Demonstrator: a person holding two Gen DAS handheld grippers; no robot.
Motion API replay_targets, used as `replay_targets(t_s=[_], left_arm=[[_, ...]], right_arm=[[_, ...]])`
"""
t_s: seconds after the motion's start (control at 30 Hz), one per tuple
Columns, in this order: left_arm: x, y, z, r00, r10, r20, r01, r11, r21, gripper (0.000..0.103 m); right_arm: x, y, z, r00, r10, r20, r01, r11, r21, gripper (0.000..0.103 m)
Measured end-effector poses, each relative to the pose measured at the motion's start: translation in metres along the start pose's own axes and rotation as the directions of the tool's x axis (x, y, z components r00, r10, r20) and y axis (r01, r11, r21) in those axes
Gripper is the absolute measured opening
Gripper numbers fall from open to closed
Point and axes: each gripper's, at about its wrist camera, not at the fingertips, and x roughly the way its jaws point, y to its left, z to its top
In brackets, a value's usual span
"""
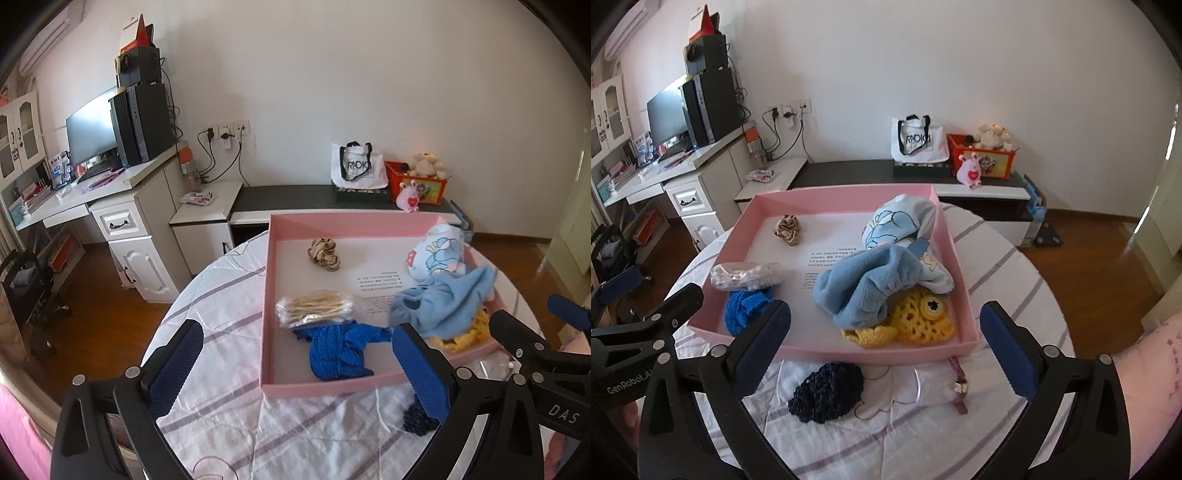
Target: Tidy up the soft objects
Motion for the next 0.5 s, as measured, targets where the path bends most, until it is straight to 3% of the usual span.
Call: replay_targets(t_s=[0.5], left_arm=[[-0.086,-0.011,-0.042,0.997,-0.015,0.073,0.015,1.0,-0.008,0.103]], right_arm=[[-0.067,-0.011,-0.025,0.996,-0.013,0.084,0.015,1.0,-0.025,0.103]])
